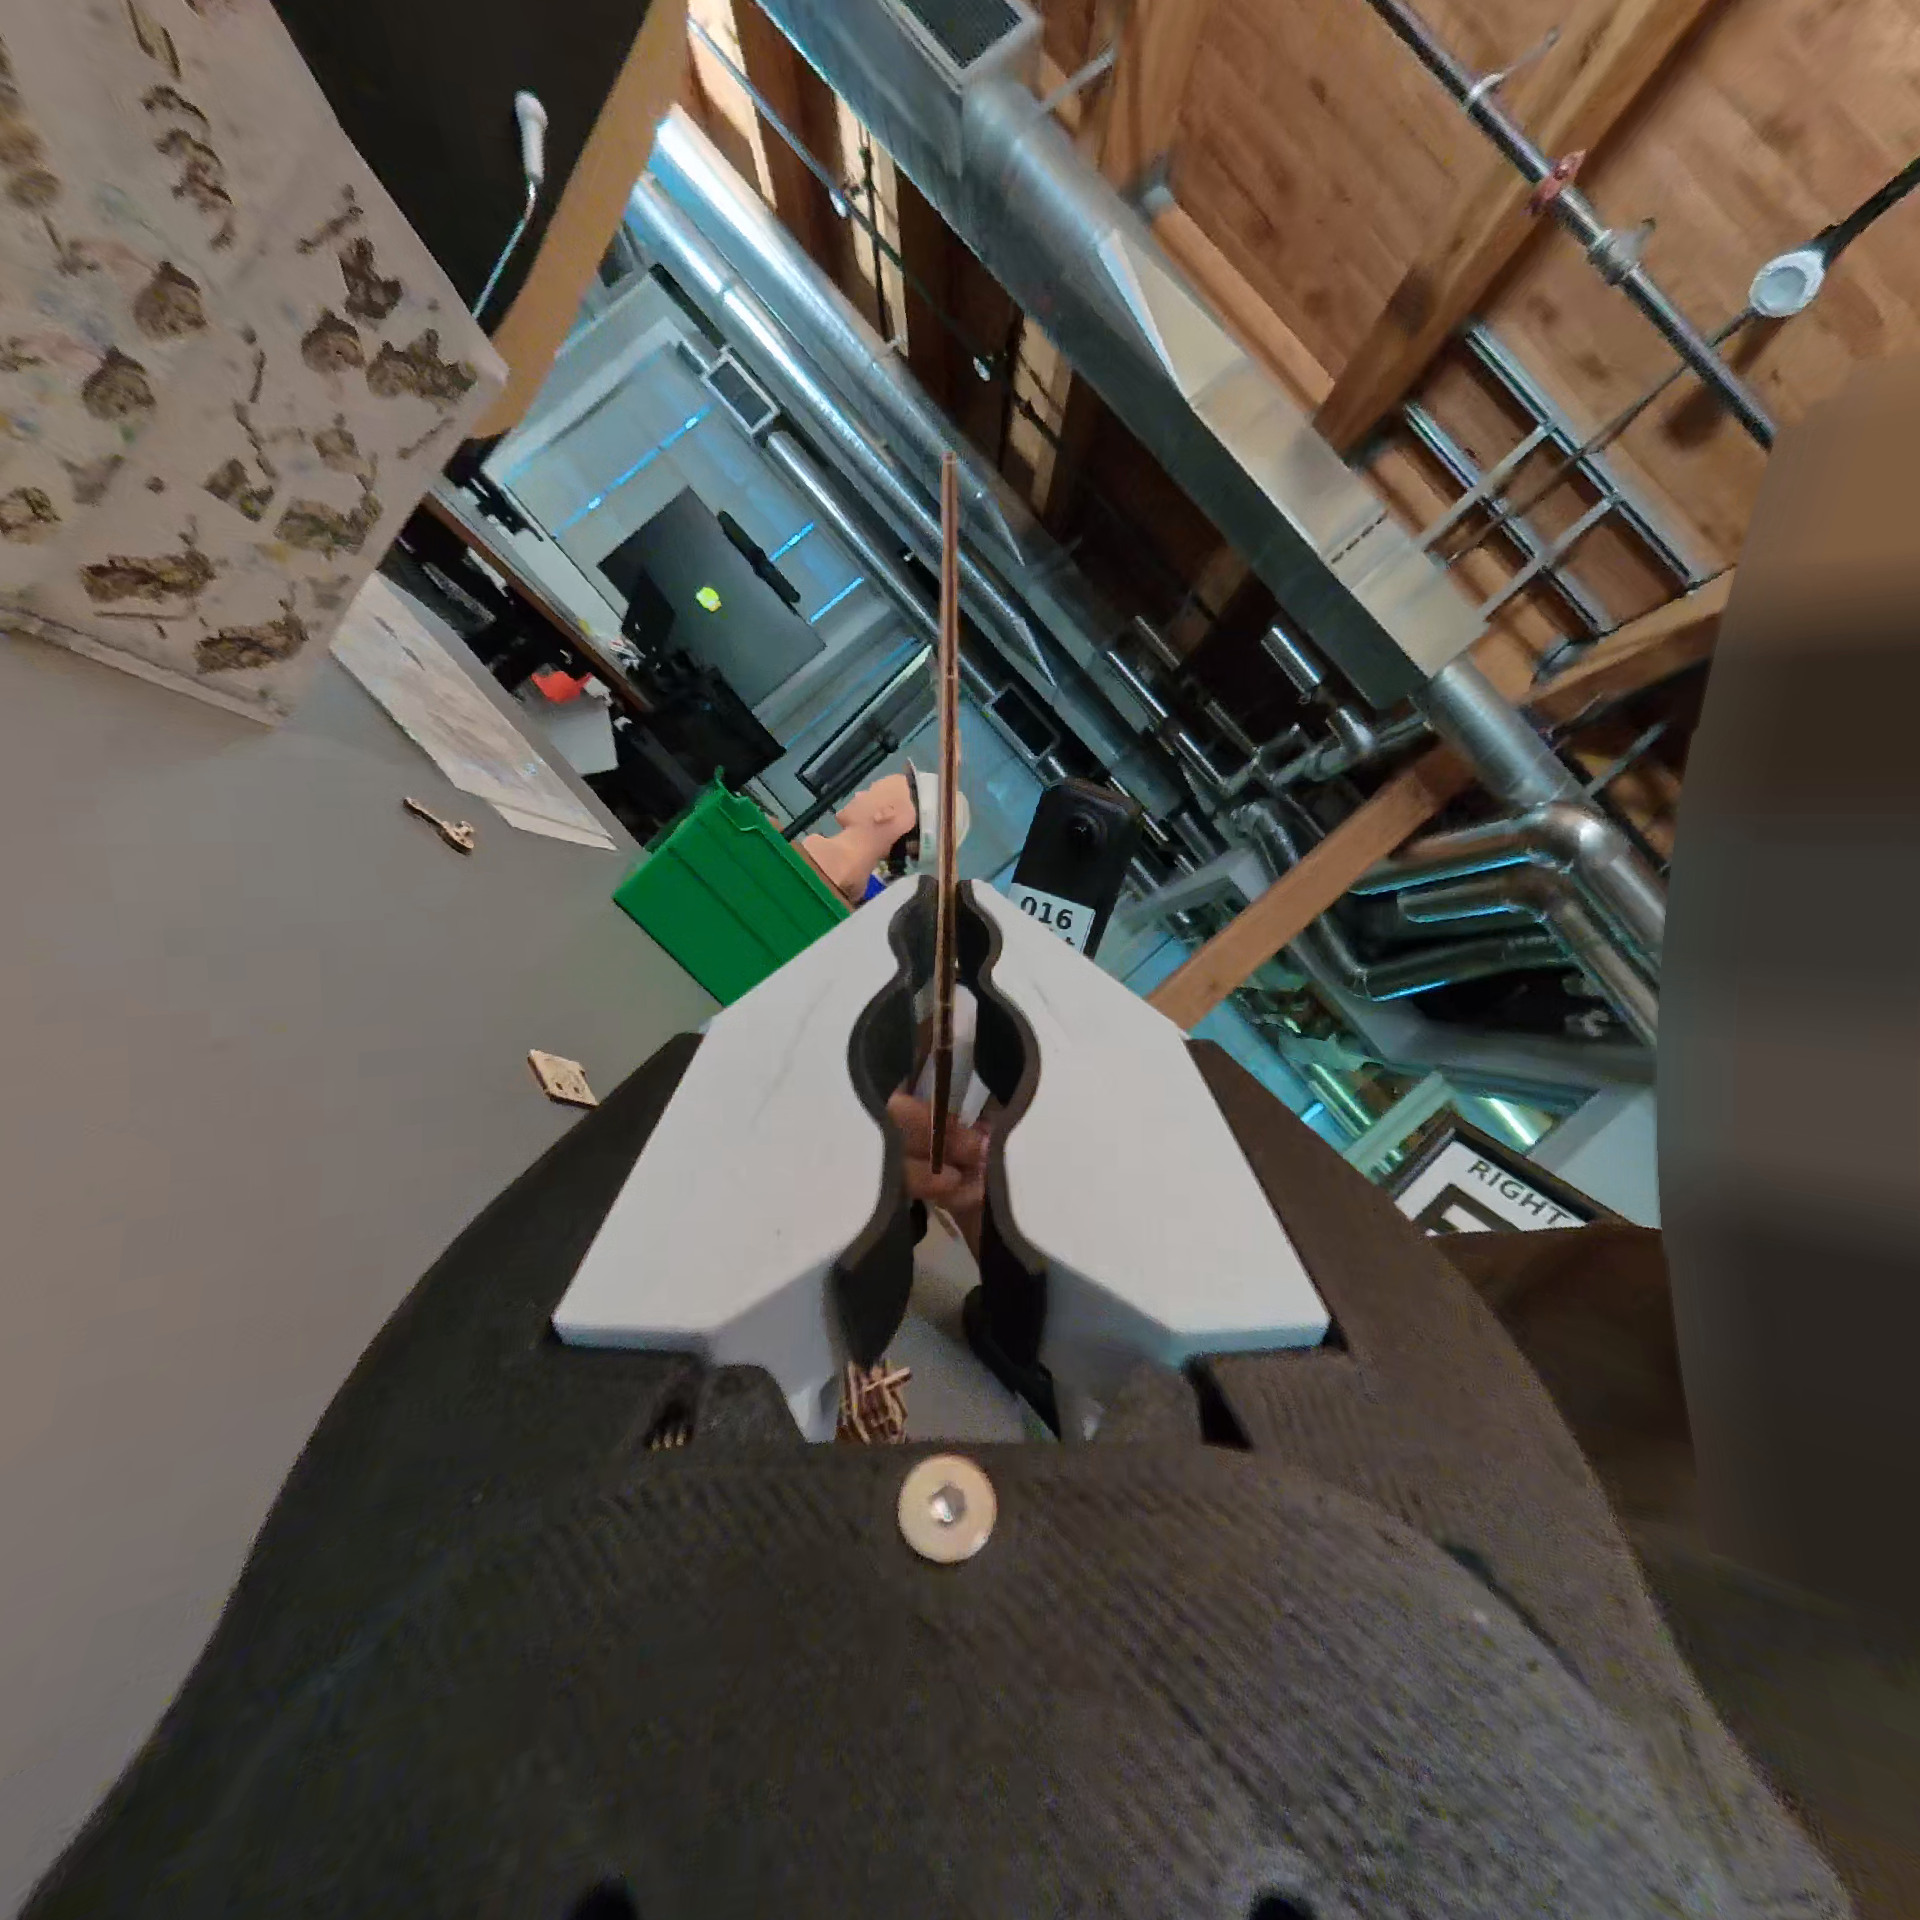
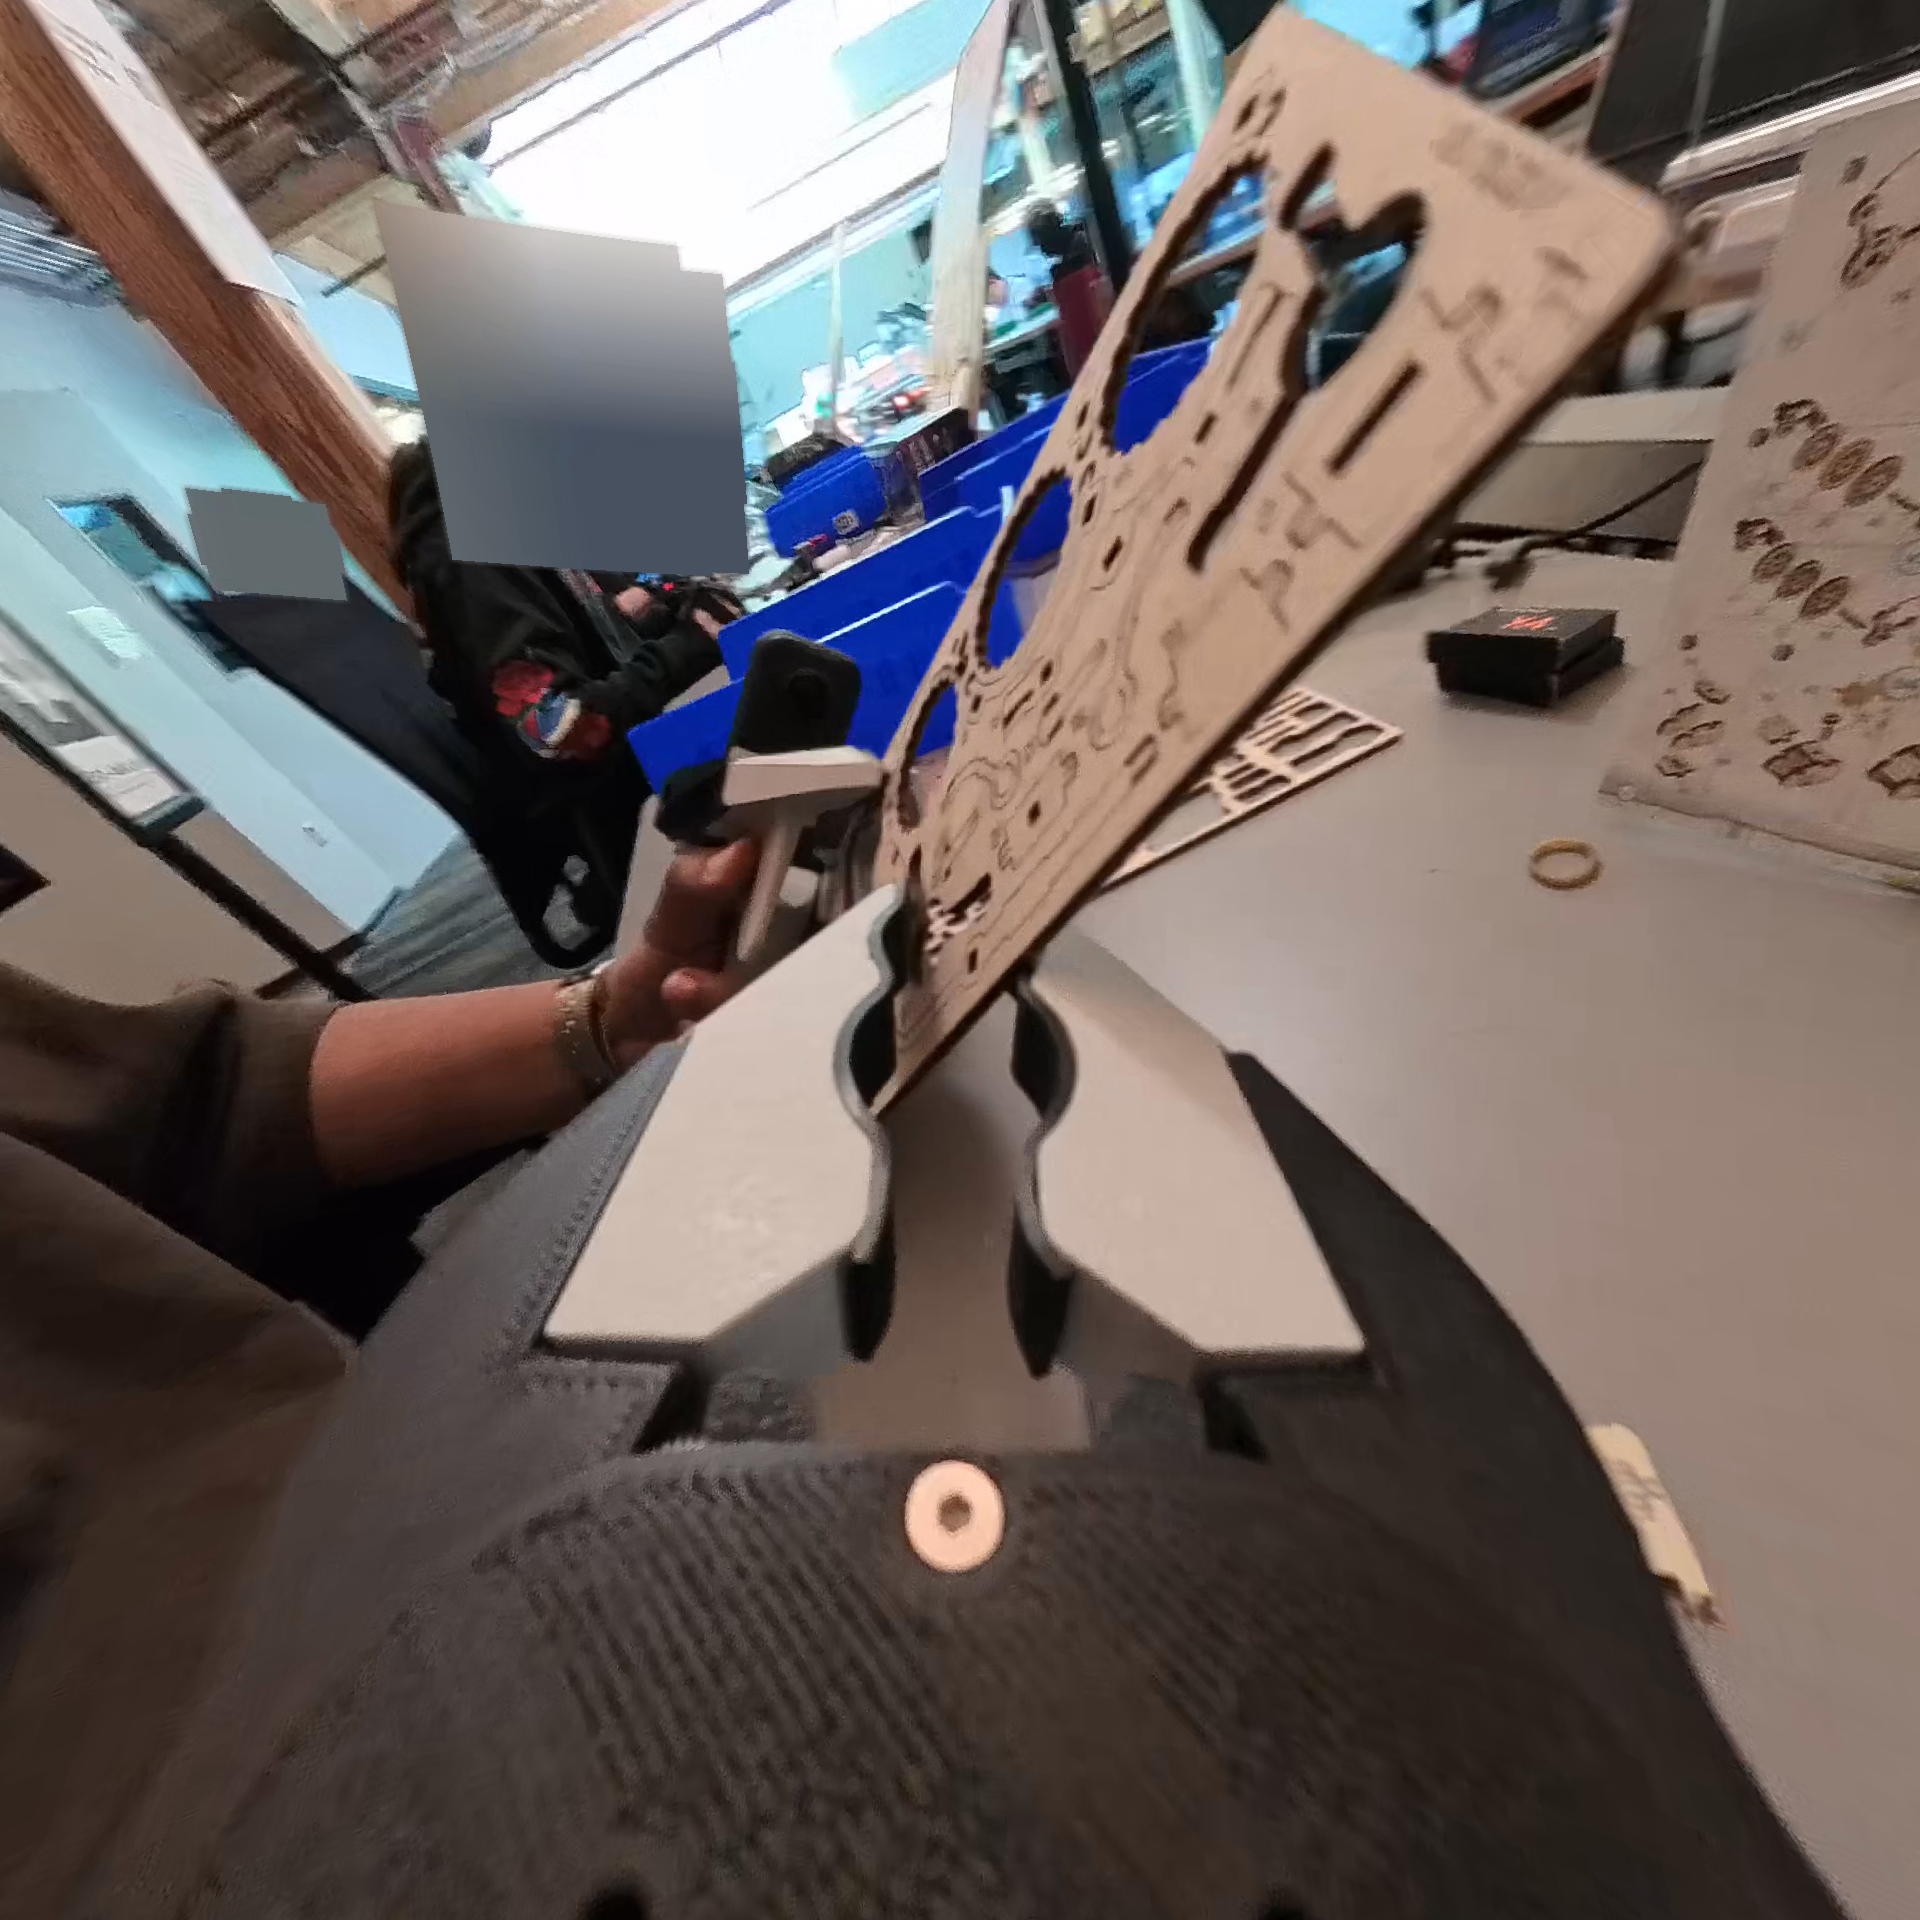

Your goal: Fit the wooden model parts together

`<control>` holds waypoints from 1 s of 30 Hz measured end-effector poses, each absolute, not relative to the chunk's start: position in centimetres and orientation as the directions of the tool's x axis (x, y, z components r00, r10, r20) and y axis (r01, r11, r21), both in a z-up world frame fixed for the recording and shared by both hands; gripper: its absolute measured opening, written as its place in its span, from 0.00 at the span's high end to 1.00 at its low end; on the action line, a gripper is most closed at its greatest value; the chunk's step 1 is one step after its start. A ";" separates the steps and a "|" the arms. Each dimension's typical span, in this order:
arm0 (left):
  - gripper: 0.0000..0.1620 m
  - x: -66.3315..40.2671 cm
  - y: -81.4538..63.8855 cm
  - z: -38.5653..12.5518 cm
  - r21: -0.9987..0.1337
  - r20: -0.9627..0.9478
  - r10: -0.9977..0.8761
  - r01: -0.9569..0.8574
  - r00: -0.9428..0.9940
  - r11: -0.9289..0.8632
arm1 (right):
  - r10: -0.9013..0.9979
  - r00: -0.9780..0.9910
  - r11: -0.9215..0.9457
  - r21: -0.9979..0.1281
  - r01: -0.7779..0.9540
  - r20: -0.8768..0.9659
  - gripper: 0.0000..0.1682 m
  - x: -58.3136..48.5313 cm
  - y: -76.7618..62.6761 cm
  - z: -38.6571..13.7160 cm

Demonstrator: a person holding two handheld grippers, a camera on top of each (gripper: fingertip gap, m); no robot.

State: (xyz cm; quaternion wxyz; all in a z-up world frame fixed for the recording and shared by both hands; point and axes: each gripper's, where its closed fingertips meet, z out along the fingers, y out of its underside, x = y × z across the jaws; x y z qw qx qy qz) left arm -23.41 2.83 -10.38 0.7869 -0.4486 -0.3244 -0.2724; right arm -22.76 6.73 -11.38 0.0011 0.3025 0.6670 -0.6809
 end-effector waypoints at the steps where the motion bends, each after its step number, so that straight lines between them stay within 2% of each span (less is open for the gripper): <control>1: 1.00 -23.4 2.8 -10.5 -0.539 0.754 -0.123 0.715 0.645 0.445 | 0.368 -0.822 -0.112 -0.898 0.425 -0.435 0.94 -22.5 6.7 -11.2; 4: 0.97 -23.8 2.7 -11.2 -0.594 0.741 -0.054 0.690 0.670 0.413 | 0.318 -0.824 -0.083 -0.879 0.469 -0.469 1.00 -22.1 6.6 -11.3; 8: 0.97 -23.9 2.3 -11.3 -0.660 0.698 0.003 0.641 0.716 0.391 | 0.317 -0.835 0.005 -0.880 0.475 -0.449 0.99 -21.7 6.5 -12.2; 17: 0.99 -23.1 2.8 -11.9 -0.807 0.566 0.094 0.527 0.819 0.266 | 0.236 -0.772 0.045 -0.787 0.615 -0.590 0.99 -21.0 6.7 -13.2; 24: 0.94 -22.6 3.4 -12.5 -0.830 0.543 0.098 0.516 0.834 0.212 | 0.221 -0.761 0.146 -0.751 0.644 -0.609 0.99 -20.0 6.6 -14.4; 30: 0.97 -22.3 3.9 -12.9 -0.827 0.551 0.101 0.526 0.829 0.197 | 0.224 -0.767 0.174 -0.749 0.639 -0.601 0.99 -19.6 6.2 -14.9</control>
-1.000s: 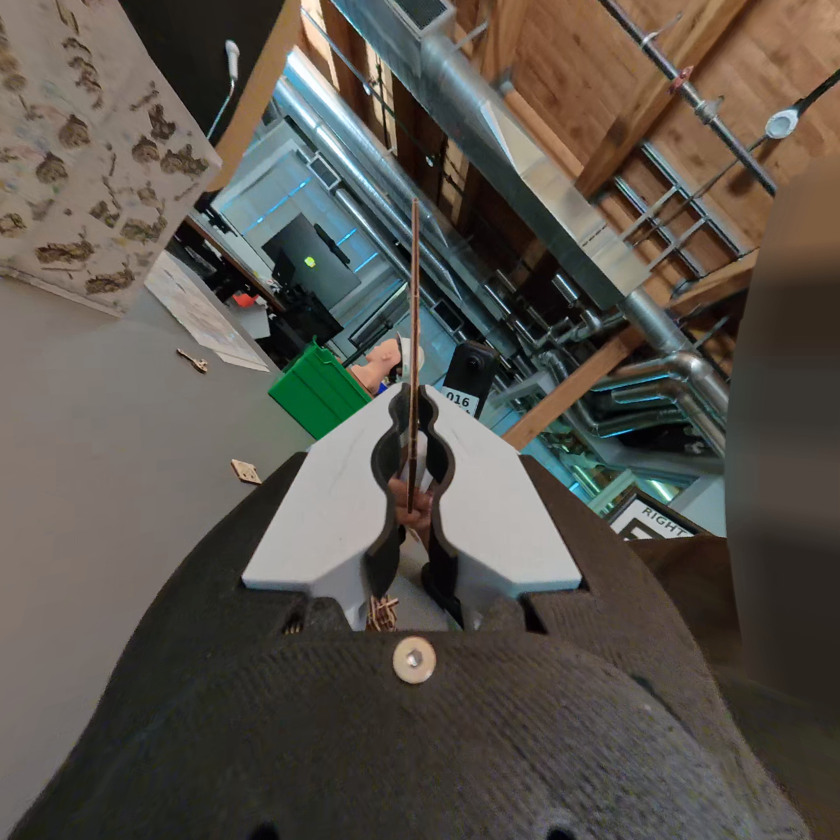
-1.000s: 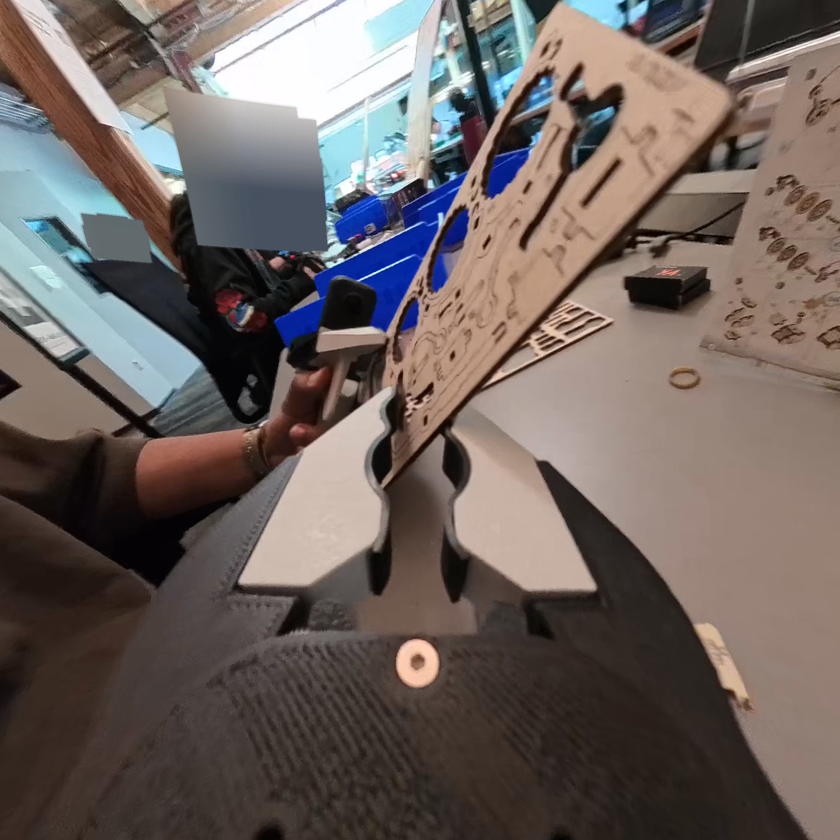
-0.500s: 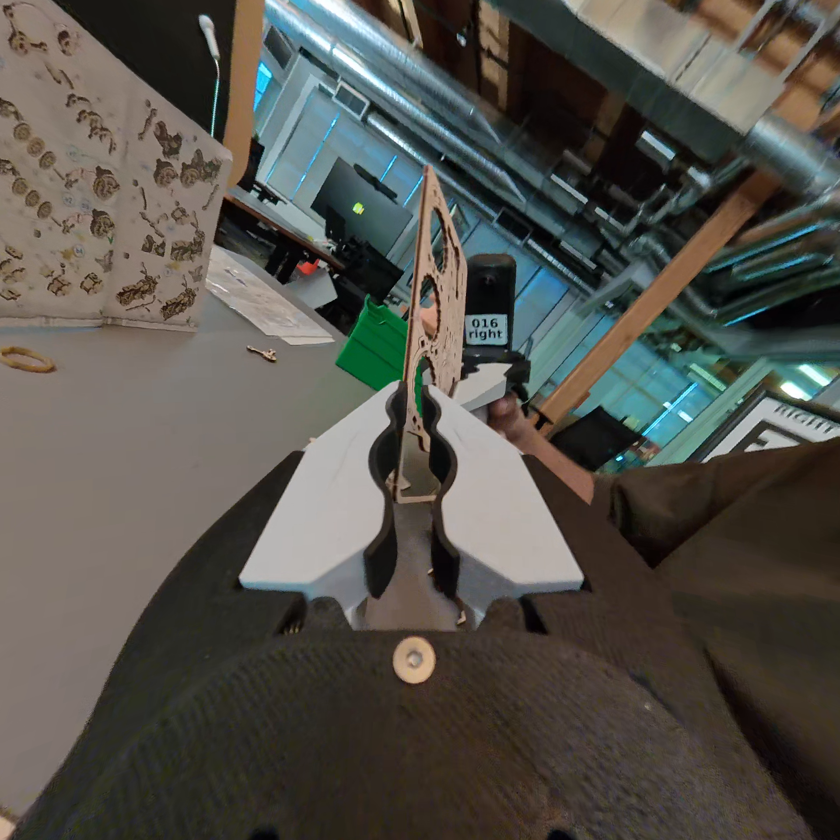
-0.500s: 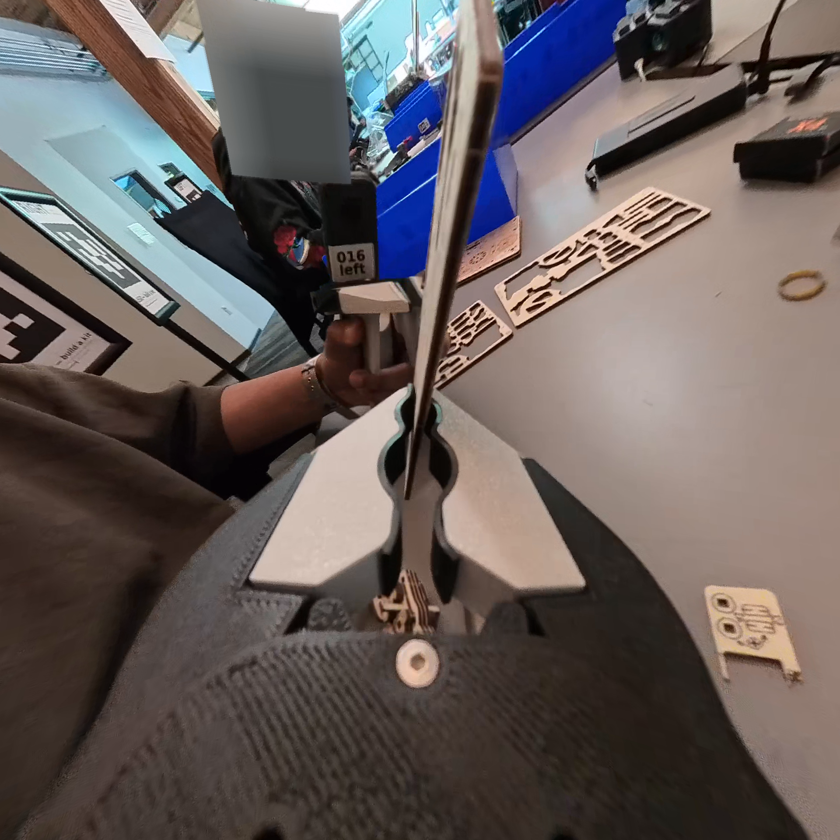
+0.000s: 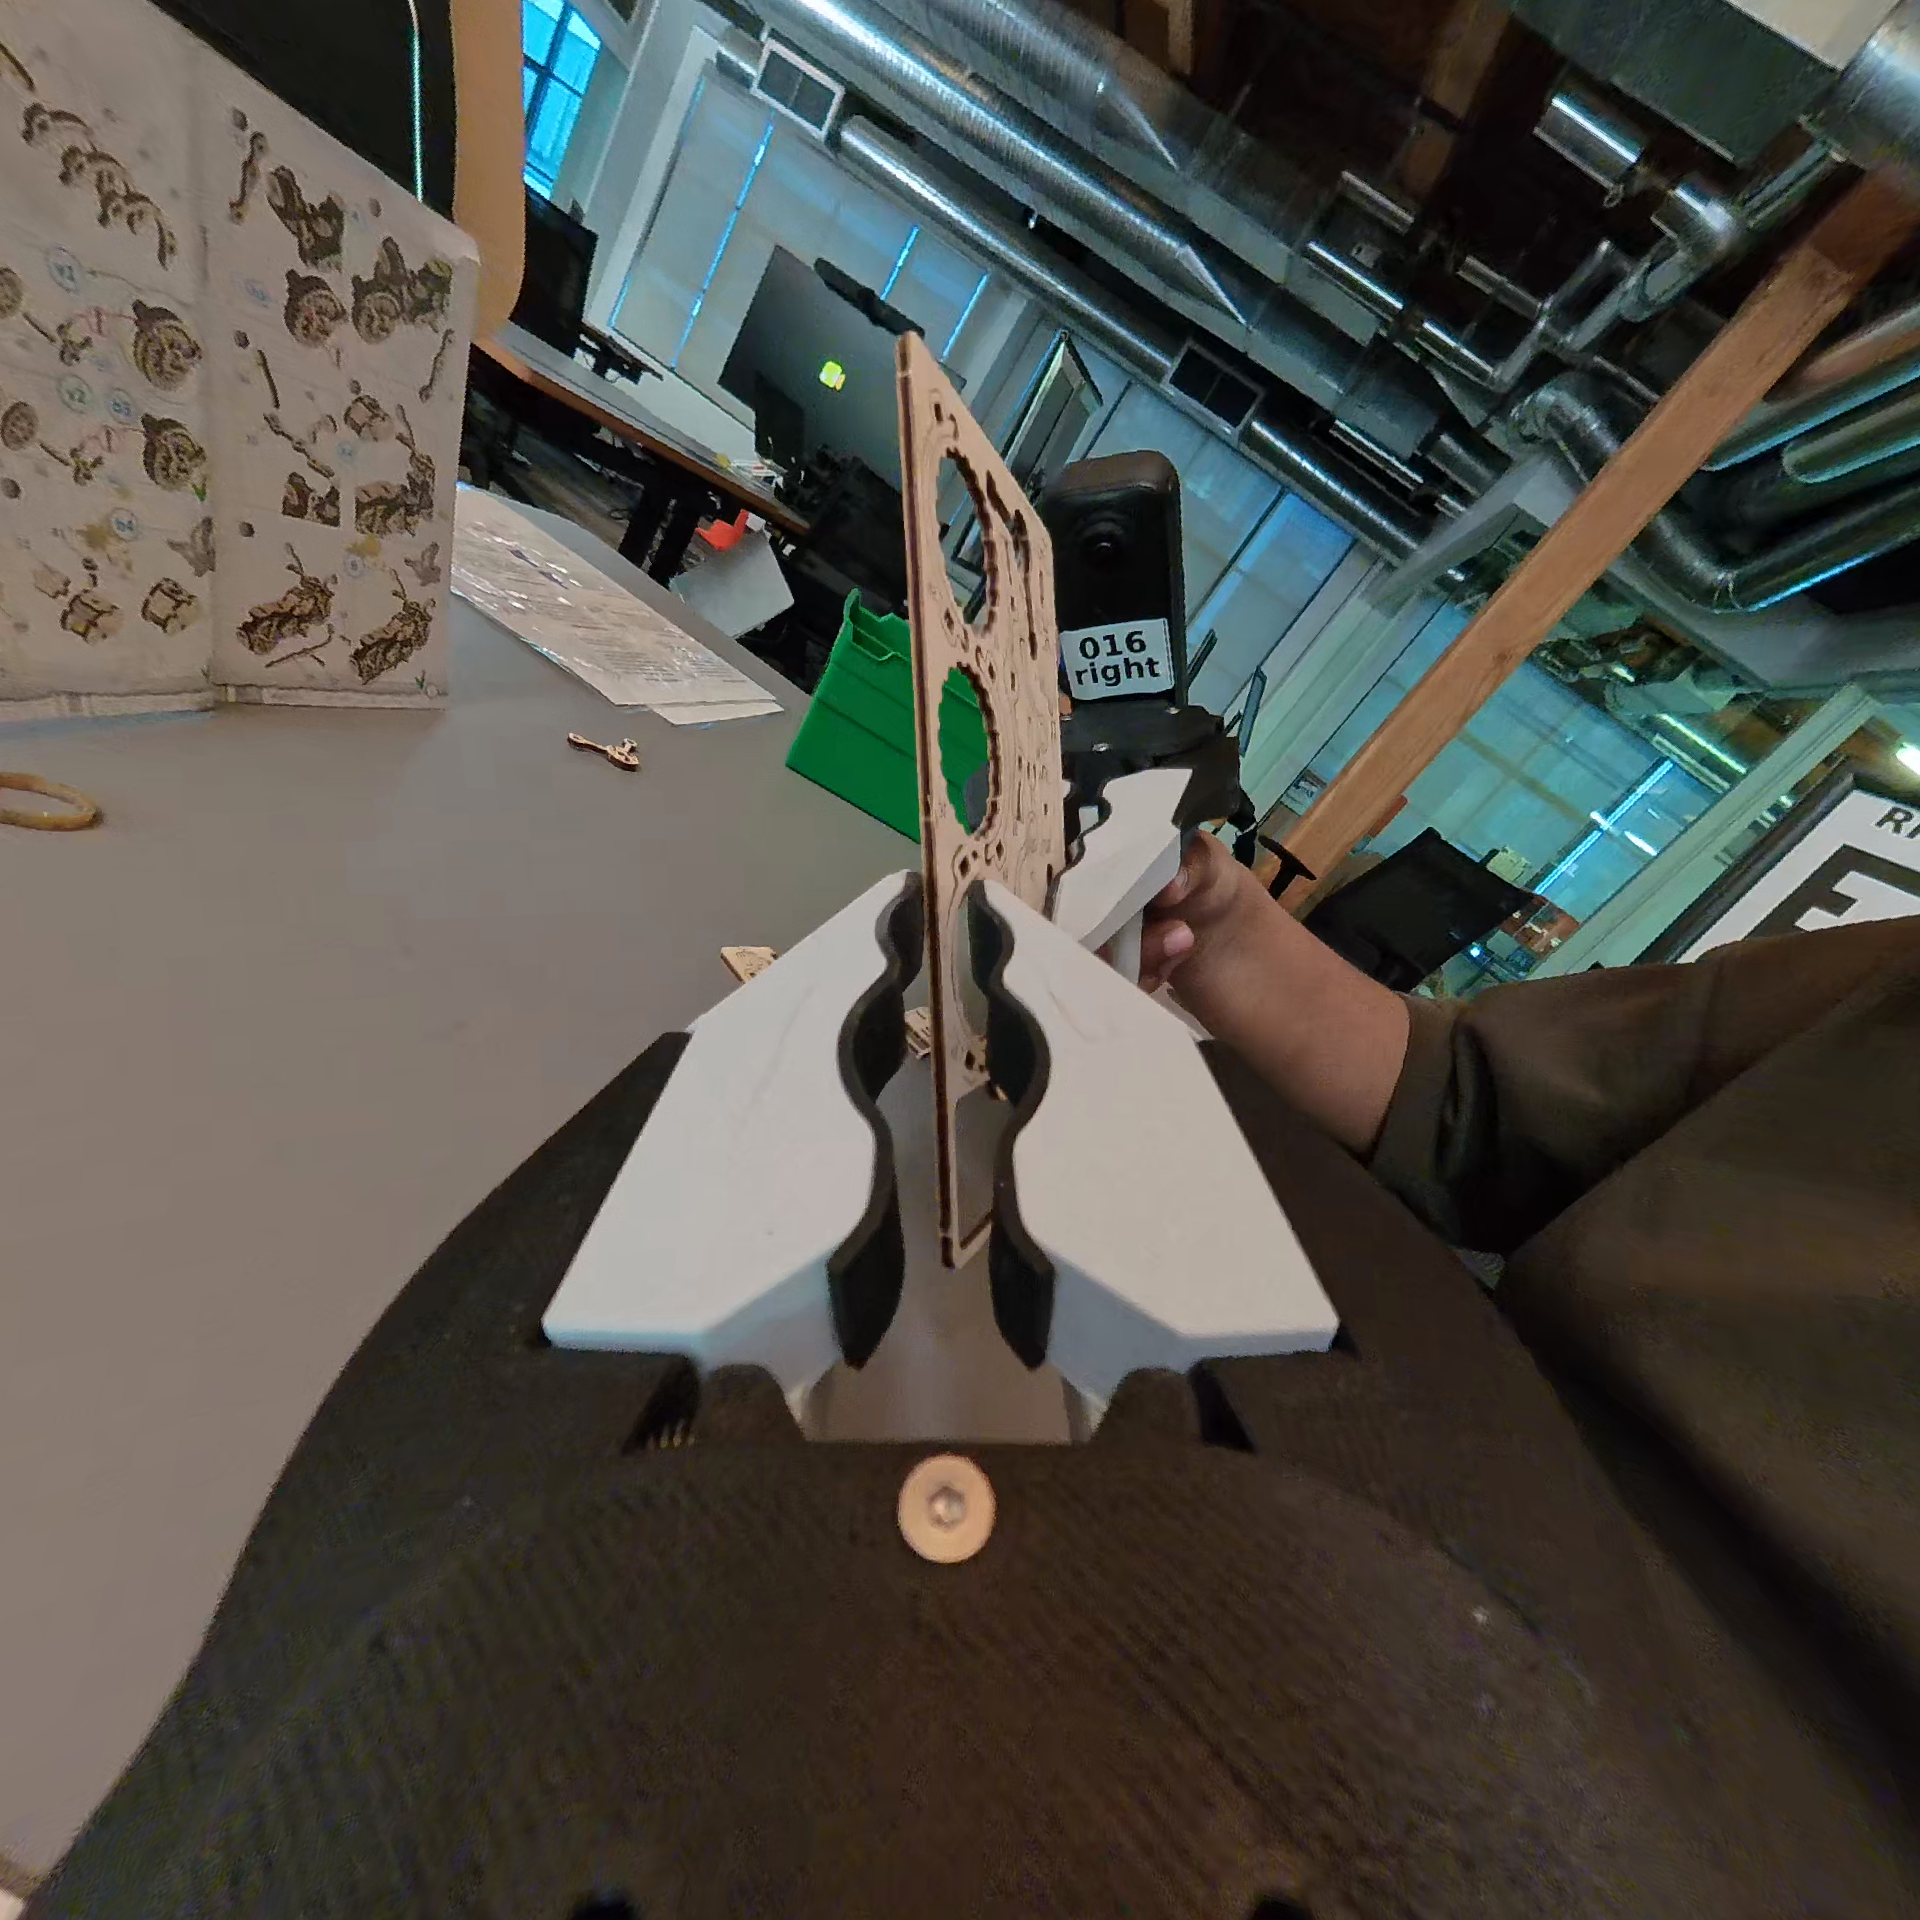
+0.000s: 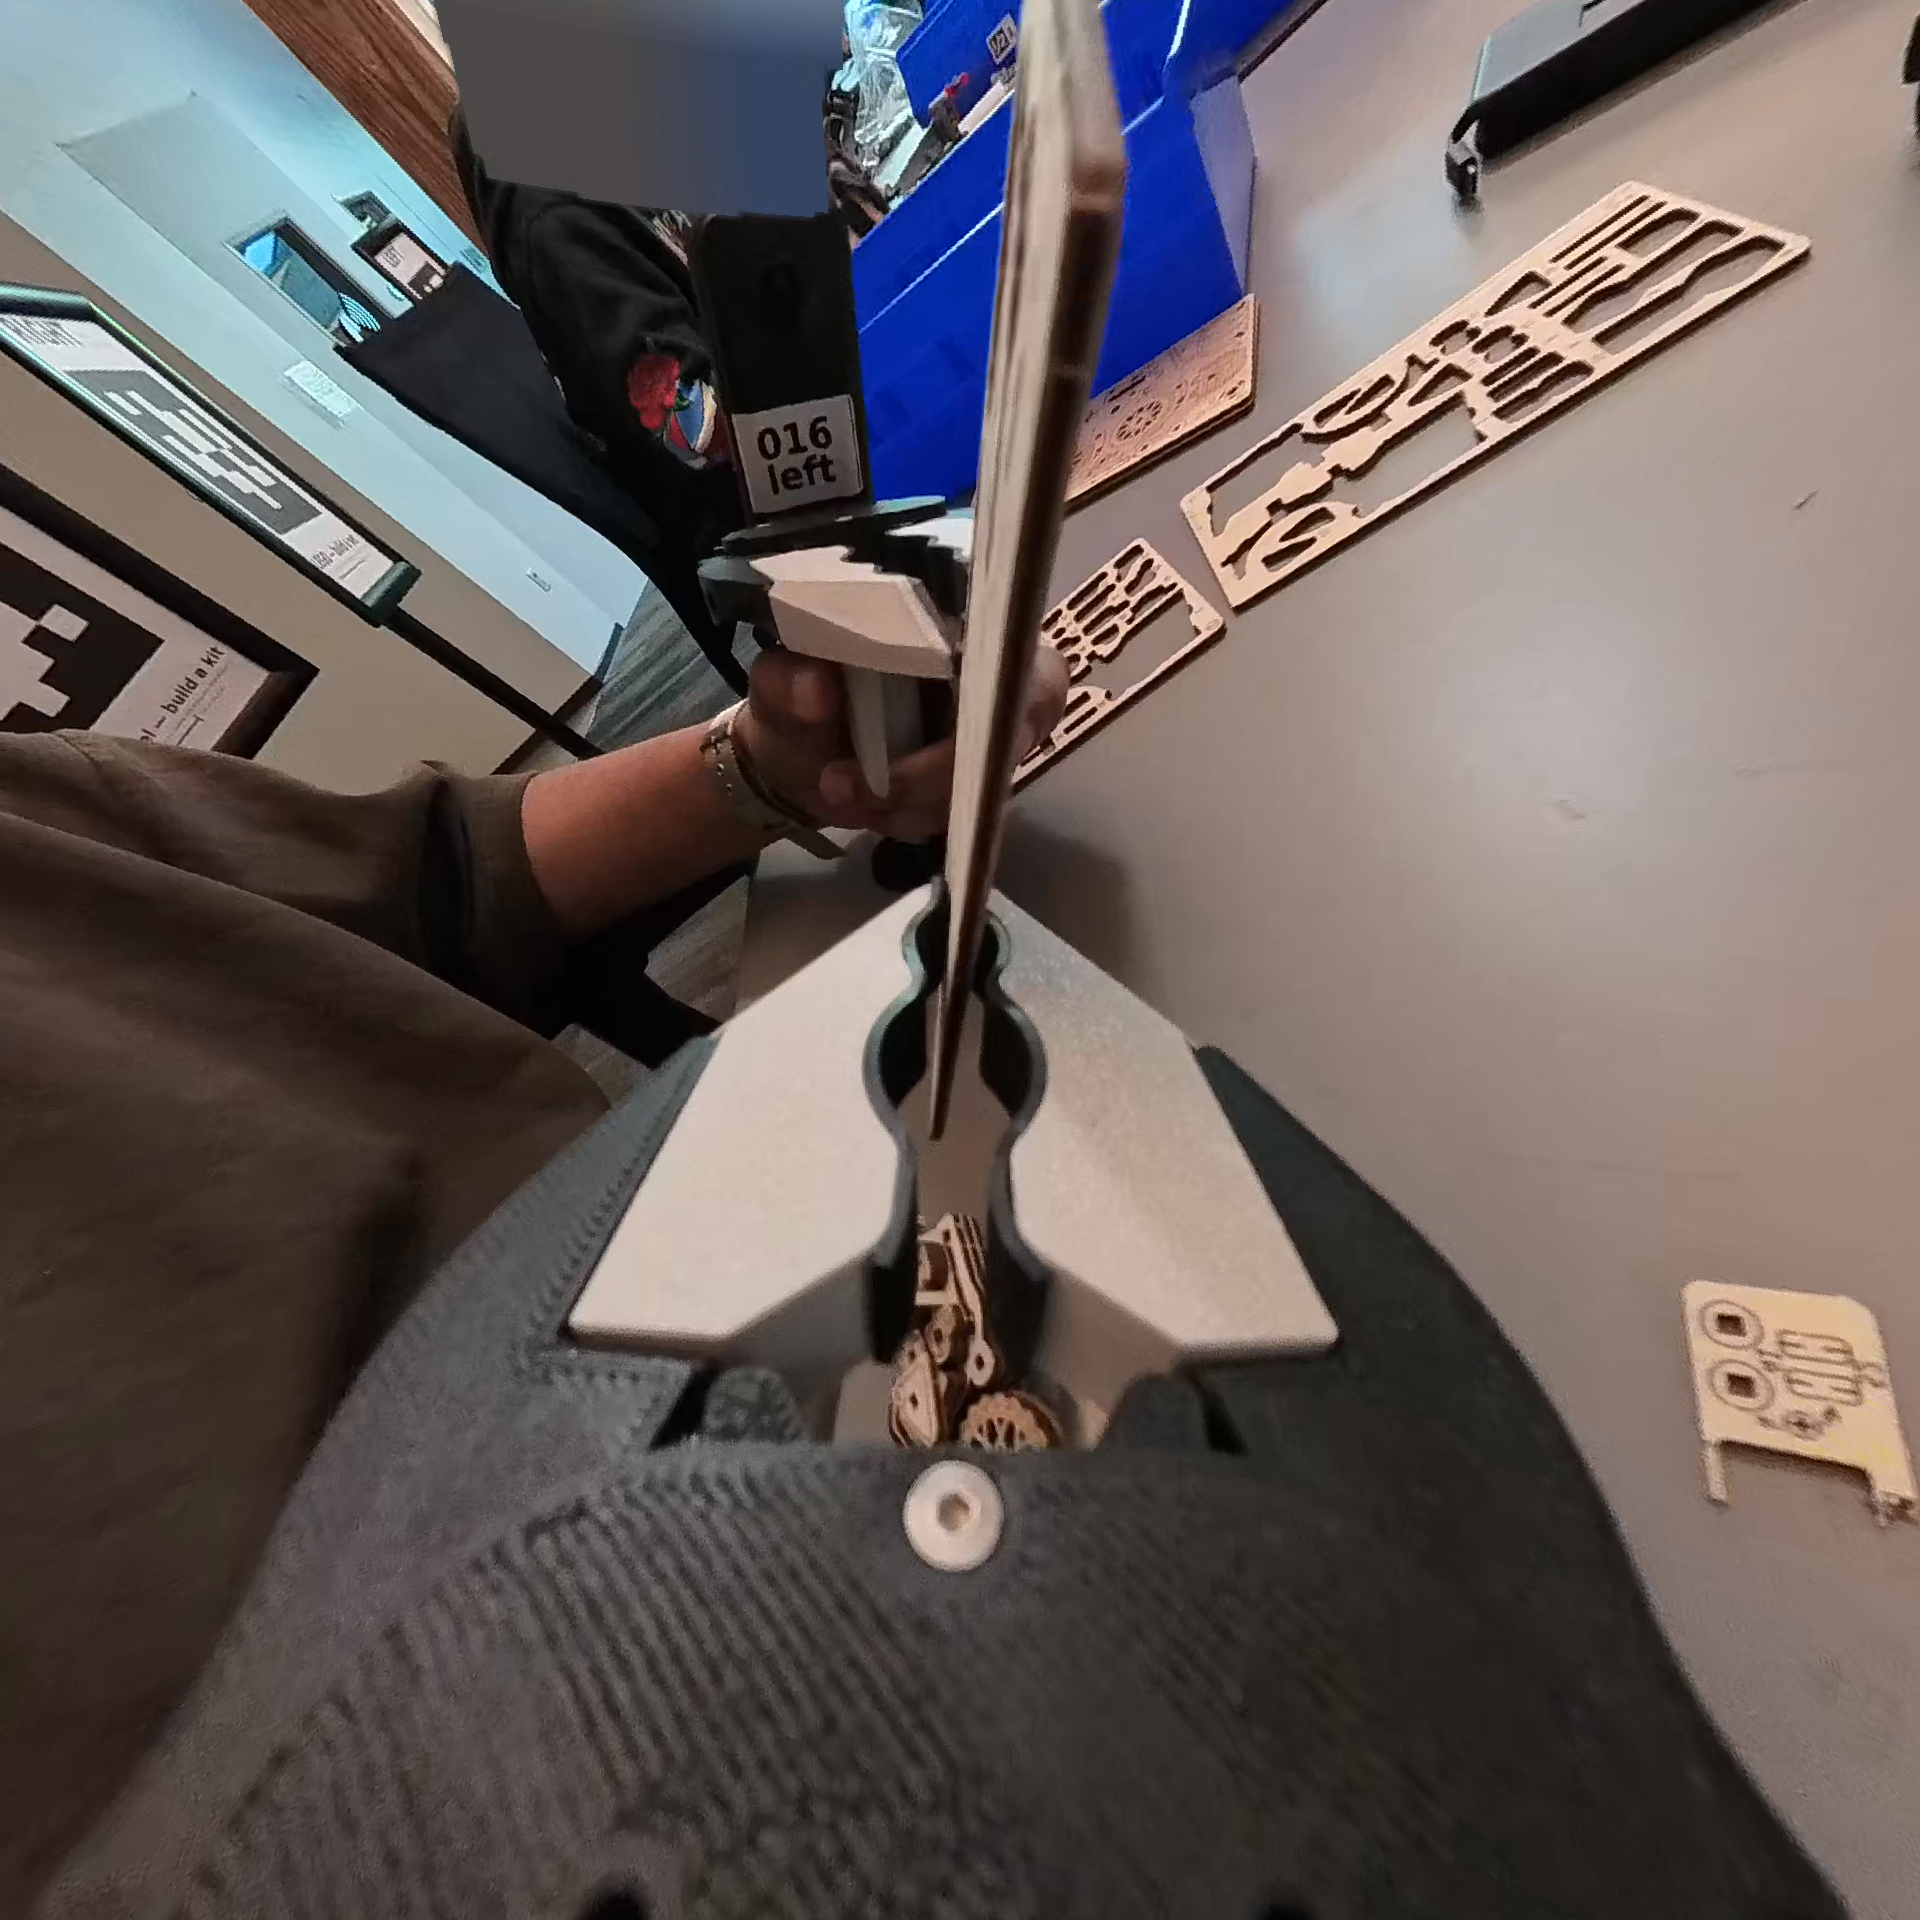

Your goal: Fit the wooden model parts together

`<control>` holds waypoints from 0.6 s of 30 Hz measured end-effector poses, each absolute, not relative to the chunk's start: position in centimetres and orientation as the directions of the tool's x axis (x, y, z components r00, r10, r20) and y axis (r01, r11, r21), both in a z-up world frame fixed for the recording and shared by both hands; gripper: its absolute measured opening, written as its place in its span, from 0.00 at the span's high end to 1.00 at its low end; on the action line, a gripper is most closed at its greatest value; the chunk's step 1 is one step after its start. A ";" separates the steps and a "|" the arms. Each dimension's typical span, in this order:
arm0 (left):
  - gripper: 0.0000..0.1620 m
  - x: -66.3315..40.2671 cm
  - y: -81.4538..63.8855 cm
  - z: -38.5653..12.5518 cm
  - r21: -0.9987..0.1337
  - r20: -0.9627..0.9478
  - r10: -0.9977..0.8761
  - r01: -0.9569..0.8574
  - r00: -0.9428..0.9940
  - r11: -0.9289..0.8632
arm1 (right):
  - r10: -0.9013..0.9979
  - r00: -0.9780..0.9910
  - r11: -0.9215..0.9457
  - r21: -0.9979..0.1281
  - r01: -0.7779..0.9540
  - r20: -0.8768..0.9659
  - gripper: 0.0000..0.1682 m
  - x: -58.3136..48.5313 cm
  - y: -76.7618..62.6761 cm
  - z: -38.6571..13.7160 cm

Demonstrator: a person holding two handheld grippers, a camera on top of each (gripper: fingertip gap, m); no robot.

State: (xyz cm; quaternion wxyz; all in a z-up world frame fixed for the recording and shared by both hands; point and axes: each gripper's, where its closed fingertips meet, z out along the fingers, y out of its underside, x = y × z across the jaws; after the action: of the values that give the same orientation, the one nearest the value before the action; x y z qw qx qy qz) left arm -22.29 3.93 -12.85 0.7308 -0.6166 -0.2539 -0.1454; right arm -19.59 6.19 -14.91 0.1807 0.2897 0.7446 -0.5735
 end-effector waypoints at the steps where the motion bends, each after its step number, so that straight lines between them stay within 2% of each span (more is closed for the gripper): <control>1: 0.97 -22.3 3.9 -12.8 -0.823 0.556 0.095 0.531 0.826 0.200 | 0.226 -0.768 0.180 -0.750 0.637 -0.599 0.99 -19.6 6.2 -15.0; 18: 0.97 -22.1 3.6 -13.1 -0.790 0.606 0.046 0.594 0.794 0.154 | 0.239 -0.782 0.225 -0.751 0.621 -0.576 0.99 -19.2 6.1 -15.4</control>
State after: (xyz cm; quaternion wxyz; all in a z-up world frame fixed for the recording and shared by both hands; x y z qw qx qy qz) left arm -22.09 3.58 -13.12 0.7146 -0.6216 -0.2573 -0.1914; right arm -19.18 6.10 -15.43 0.1723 0.2816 0.7633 -0.5553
